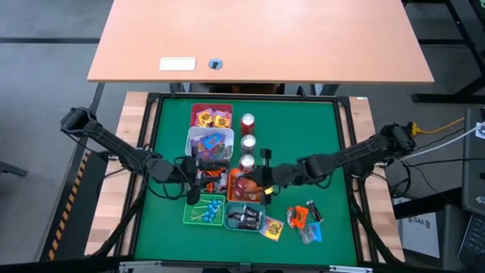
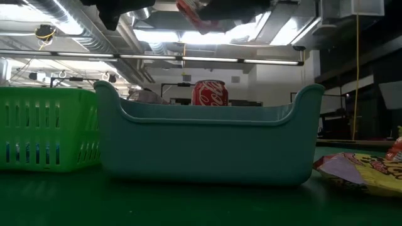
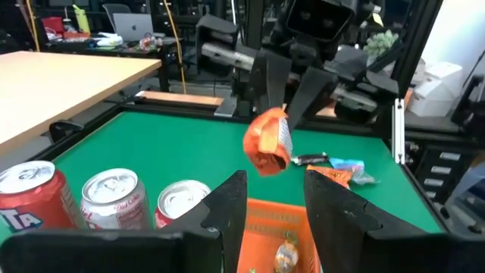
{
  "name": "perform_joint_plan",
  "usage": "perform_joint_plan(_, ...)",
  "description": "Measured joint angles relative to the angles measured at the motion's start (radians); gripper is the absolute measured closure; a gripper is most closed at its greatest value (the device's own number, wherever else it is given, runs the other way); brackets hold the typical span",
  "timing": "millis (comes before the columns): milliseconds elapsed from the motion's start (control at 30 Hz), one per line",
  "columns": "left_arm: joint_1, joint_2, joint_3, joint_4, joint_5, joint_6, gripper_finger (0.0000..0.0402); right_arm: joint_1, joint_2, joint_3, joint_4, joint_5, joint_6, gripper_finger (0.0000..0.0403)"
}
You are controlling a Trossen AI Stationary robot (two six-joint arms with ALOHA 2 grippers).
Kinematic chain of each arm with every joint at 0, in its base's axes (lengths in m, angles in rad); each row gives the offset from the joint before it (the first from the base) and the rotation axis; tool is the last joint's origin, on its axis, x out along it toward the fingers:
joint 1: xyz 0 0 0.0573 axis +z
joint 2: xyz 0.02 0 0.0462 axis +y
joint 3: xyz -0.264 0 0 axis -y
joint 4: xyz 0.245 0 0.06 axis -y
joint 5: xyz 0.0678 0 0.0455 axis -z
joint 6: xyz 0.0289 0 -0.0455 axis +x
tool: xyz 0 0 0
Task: Sort candy
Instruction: Put the orange chocolate into the black bin
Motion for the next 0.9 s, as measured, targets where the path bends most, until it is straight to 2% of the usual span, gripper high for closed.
perform_joint_plan(200, 0.025, 0.0, 0.0, 0.041, -0.001, -0.003, 0.028, -0.046, 0.0, 0.0, 0.117, -0.104, -0.079, 0.0398)
perform_joint_plan(300, 0.047, 0.0, 0.0, 0.072, 0.009, -0.002, 0.028, -0.052, 0.0, 0.0, 0.175, -0.113, -0.13, 0.0398)
perform_joint_plan(433, 0.085, 0.0, 0.0, 0.133, 0.097, 0.001, 0.028, -0.059, 0.0, 0.0, 0.258, -0.107, -0.202, 0.0398)
perform_joint_plan(667, 0.128, 0.0, 0.0, 0.194, 0.211, 0.027, 0.028, -0.082, 0.0, 0.0, 0.308, -0.098, -0.215, 0.0398)
perform_joint_plan(900, 0.141, 0.0, 0.0, 0.264, 0.225, 0.08, 0.028, -0.091, 0.0, 0.0, 0.314, -0.097, -0.213, 0.0398)
